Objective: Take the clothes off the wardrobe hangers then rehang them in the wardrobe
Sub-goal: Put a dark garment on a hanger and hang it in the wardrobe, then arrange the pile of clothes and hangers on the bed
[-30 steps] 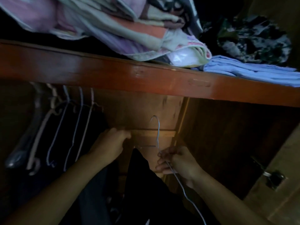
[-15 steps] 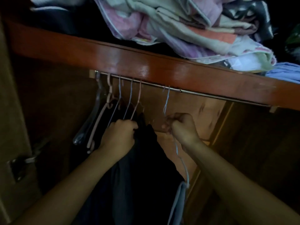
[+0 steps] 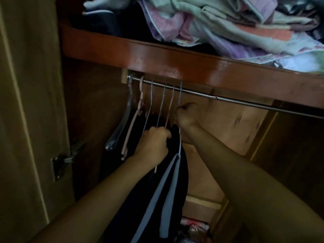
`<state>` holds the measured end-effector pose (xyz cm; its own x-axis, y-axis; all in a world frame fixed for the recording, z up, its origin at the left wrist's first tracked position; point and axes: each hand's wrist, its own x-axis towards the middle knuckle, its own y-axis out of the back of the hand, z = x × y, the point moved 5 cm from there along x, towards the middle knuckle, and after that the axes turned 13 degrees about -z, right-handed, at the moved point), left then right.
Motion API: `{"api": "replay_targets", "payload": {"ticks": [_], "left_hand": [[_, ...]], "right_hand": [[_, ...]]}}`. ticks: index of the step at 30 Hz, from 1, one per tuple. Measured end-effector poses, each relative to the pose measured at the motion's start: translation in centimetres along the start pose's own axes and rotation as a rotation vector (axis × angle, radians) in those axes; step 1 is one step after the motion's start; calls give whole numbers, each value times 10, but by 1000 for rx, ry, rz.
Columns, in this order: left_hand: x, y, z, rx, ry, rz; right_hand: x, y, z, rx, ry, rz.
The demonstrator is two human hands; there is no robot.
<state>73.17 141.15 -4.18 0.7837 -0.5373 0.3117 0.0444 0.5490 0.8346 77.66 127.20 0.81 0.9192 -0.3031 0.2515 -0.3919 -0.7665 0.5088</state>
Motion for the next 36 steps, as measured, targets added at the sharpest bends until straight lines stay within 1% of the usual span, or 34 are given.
{"api": "replay_targets", "payload": {"ticks": [4, 7, 11, 15, 19, 22, 24, 27, 28, 30, 32, 34, 36], "left_hand": [[0, -2, 0, -13, 1, -10], [0, -1, -1, -28, 8, 13], [-2, 0, 2, -15, 11, 21], [-7, 6, 10, 24, 7, 67], [-10, 11, 23, 64, -56, 115], [-2, 4, 35, 165, -106, 46], [3, -1, 43, 150, -134, -21], [9, -8, 59, 97, -176, -104], [10, -11, 65, 92, -188, -135], [11, -20, 81, 175, -224, -211], [9, -28, 99, 259, -262, -297], [6, -39, 117, 232, -274, -415], [0, -55, 135, 215, -272, -562]], "right_hand": [[7, -5, 15, 68, -63, -19], [9, -13, 34, 166, -99, -53], [14, -16, 51, 171, -122, -100], [1, -9, 54, 257, -139, -205], [-18, 5, 61, 329, -168, -264], [-38, 20, 73, 151, -219, -398], [-55, 30, 77, 37, -211, -495], [-77, 49, 83, -44, -169, -554], [-86, 57, 85, -117, -153, -572], [-106, 78, 88, -347, -118, -610], [-127, 102, 89, -537, -105, -607], [-149, 130, 90, -645, -110, -569], [-172, 157, 95, -701, -137, -554]]}}
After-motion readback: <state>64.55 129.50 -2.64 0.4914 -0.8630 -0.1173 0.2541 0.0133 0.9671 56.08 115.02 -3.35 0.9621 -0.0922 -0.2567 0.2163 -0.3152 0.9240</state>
